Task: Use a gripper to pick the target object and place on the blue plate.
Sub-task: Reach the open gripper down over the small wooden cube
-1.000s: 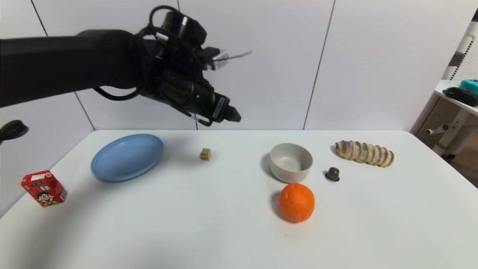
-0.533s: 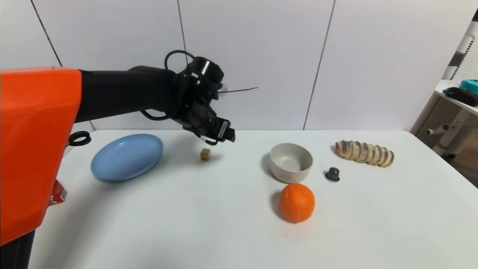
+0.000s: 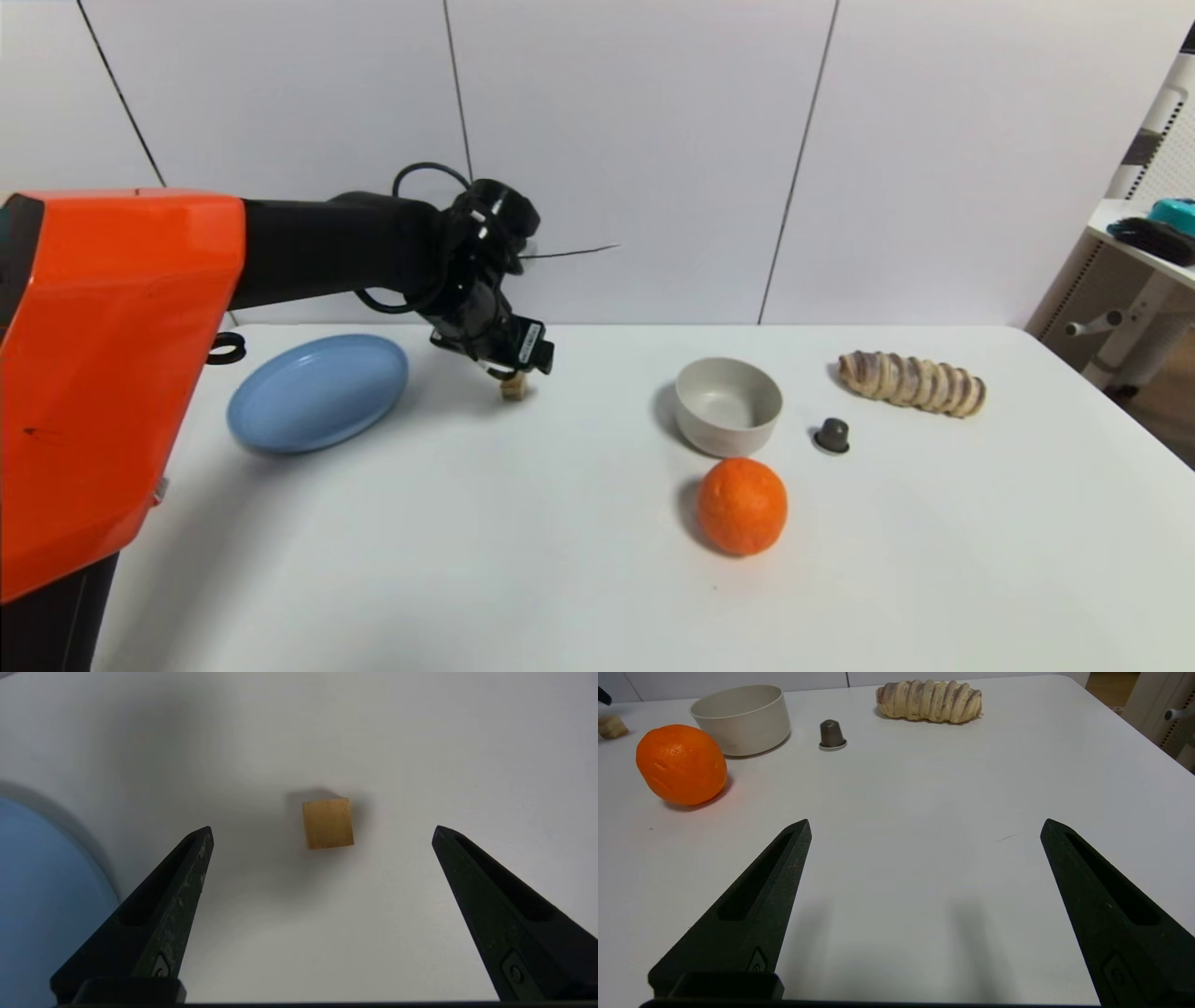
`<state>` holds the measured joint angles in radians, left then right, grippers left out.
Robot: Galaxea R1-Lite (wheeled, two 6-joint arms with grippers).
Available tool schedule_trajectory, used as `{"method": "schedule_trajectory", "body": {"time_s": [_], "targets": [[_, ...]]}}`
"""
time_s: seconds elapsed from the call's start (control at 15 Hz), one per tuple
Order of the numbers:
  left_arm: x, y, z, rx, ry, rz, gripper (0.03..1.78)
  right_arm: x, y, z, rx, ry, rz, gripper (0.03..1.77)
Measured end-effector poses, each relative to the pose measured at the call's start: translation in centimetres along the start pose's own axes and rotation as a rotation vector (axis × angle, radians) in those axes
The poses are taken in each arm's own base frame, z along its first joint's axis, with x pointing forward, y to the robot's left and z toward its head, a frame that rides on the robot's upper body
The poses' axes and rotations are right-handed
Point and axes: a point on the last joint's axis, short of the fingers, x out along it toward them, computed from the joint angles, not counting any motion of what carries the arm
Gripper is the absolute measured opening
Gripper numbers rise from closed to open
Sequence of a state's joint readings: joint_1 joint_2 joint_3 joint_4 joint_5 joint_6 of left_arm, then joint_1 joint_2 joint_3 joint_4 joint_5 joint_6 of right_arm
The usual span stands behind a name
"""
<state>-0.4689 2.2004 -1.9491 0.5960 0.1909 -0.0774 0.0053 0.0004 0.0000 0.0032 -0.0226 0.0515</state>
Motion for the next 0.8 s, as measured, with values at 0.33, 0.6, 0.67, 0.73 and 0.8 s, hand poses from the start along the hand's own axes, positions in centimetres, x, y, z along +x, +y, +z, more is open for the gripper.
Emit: {"method": "schedule_trajectory", "body": {"time_s": [0.33,0.6,0.67,0.73,0.8], "targets": [[1.5,0.1,-0.5,-0.06,0.034,0.01,1.69,0.0,0.0,0.0,0.0,0.0,-0.001,1.7],[2.6,-0.1,-0.8,-0.127,0.049,0.013,1.69,0.0,0.0,0.0,0.0,0.0,0.0,1.7],[2.8,-0.1,-0.8,-0.14,0.053,0.014,1.69,0.0,0.0,0.0,0.0,0.0,0.0,1.7],[2.9,-0.1,-0.9,-0.142,0.056,0.015,1.69,0.0,0.0,0.0,0.001,0.0,0.0,1.7],[3.0,-0.1,-0.9,-0.142,0.057,0.015,1.69,0.0,0.0,0.0,0.001,0.0,0.0,1.7]]}}
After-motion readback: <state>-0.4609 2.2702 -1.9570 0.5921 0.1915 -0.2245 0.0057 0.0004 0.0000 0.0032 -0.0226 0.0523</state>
